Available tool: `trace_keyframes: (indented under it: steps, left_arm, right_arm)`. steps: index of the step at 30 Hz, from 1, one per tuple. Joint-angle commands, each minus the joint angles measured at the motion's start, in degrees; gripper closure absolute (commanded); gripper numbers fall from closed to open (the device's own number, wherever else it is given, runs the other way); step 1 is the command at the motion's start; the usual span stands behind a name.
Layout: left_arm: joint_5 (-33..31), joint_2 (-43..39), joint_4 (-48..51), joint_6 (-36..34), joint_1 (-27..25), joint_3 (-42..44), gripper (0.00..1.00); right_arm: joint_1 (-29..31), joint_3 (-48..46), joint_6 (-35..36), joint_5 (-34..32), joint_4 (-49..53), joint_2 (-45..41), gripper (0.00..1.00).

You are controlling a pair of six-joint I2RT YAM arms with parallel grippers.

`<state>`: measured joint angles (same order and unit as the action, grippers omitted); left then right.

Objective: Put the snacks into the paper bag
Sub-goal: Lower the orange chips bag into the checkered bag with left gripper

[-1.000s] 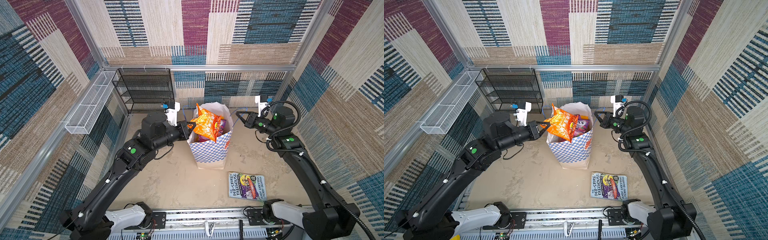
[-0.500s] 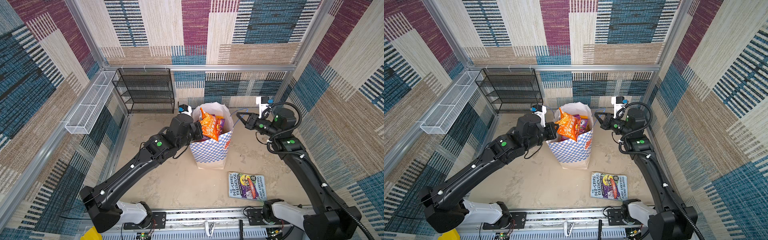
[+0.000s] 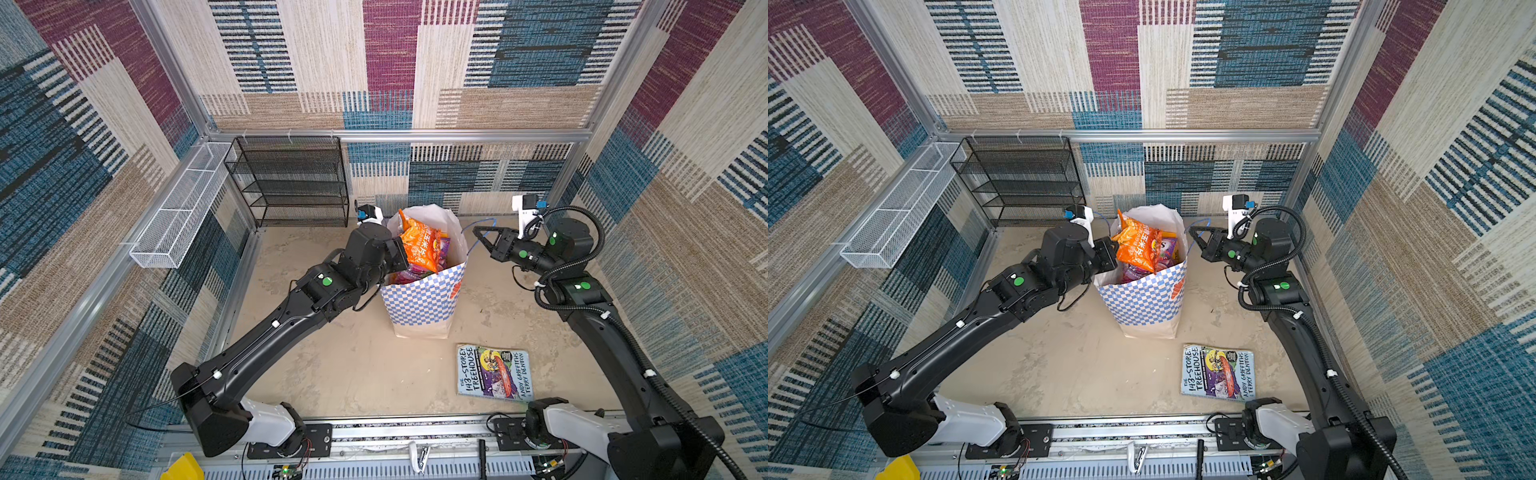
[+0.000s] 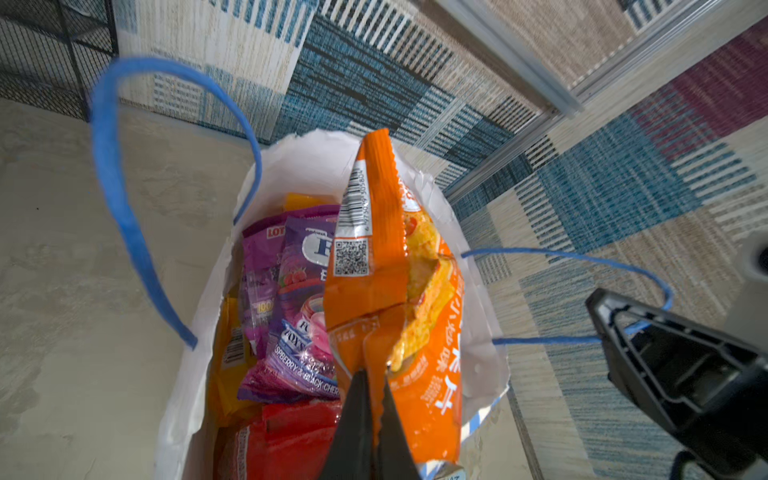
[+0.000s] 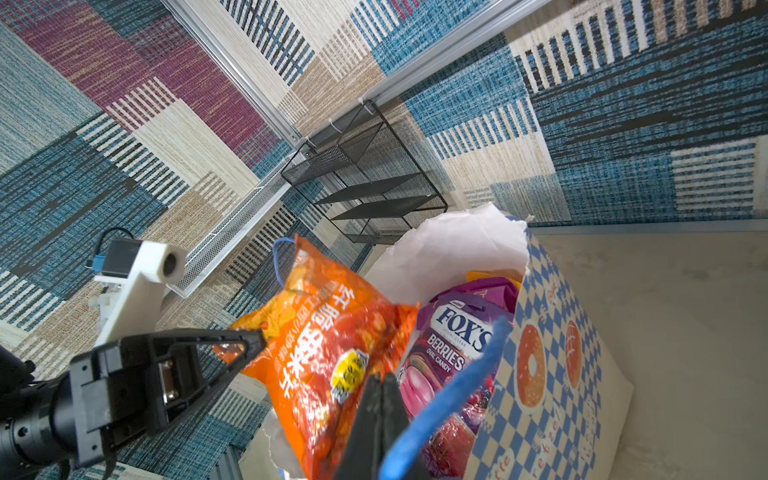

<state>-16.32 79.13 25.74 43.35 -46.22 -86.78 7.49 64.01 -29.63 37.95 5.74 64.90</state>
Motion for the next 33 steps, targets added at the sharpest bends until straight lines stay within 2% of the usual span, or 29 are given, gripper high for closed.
trace_keyframes:
  steps: [1,8,13,20,21,22,23,24,25,30,33]
  left_arm:
    - [-1.5,-0.4,-4.2,0.4,0.1,0.4,1.00]
    - [3.6,2.3,-4.3,3.1,0.0,3.8,1.00]
    - [8.9,0.3,-5.9,5.3,-0.6,8.7,1.00]
    - [7.7,-1.5,-5.9,6.5,-2.6,14.3,1.00]
    - [8.7,-1.5,-6.0,5.9,-2.6,14.2,0.97]
    - [9.3,-2.1,-5.9,5.5,-2.6,14.0,0.87]
    - [8.9,-3.2,-5.9,4.8,-2.8,13.7,0.69]
    - [8.1,-4.2,-5.9,3.8,-3.0,13.4,0.58]
    - [7.0,-5.4,-5.4,2.1,-3.2,12.4,0.52]
    - [2.3,-8.0,1.9,-3.1,-3.4,5.3,0.48]
    - [2.5,-7.0,4.6,-5.8,-3.5,2.2,0.52]
  right_arm:
    - [0.0,1.0,0.7,0.7,-6.0,-0.1,1.00]
    - [0.0,1.2,1.2,0.6,-5.3,-0.8,1.00]
    - [-0.1,1.3,1.3,0.5,-5.1,-1.4,1.00]
    - [-0.1,1.3,1.0,0.7,-5.6,-1.7,1.00]
    - [-0.1,1.2,0.9,0.8,-5.6,-1.7,1.00]
    - [-0.1,1.3,0.8,0.9,-5.6,-1.8,1.00]
    - [-0.1,1.3,1.0,0.9,-5.4,-1.8,1.00]
    - [-0.1,1.3,1.1,0.8,-5.4,-2.0,1.00]
    - [-0.1,1.3,1.2,0.6,-5.3,-2.1,1.00]
    - [-0.1,1.4,1.1,0.7,-5.3,-2.5,1.00]
    - [-0.1,1.5,1.2,0.5,-5.2,-2.7,1.00]
